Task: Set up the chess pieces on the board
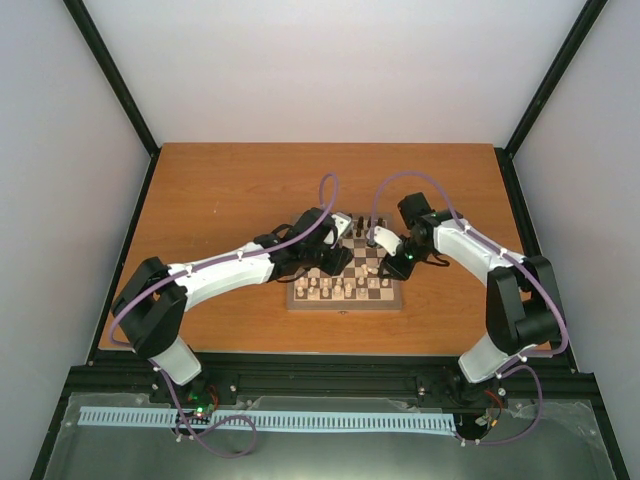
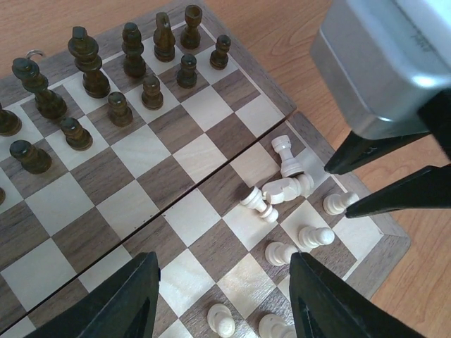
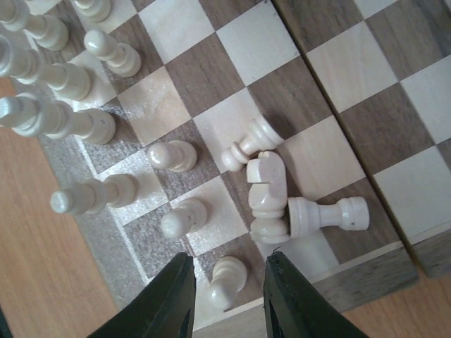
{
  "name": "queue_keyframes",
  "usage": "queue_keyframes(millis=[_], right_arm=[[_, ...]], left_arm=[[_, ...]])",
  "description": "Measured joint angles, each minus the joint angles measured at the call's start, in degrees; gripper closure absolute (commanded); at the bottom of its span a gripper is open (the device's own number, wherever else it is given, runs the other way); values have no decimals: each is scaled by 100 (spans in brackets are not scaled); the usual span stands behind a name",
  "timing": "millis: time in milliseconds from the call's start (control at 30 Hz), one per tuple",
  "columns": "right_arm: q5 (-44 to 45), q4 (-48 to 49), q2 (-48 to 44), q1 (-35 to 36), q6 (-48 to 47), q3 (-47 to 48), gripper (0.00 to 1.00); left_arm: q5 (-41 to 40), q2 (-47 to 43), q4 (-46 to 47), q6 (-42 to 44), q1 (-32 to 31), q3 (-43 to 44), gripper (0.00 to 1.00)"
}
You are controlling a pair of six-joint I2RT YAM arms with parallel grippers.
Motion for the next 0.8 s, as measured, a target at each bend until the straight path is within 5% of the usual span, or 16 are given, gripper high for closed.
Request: queue_keyframes(millis=[800], right_arm=[[831,601,726,435,-33,146,74]], left_arm=[[-136,-129,22,-55,0,-114,45]])
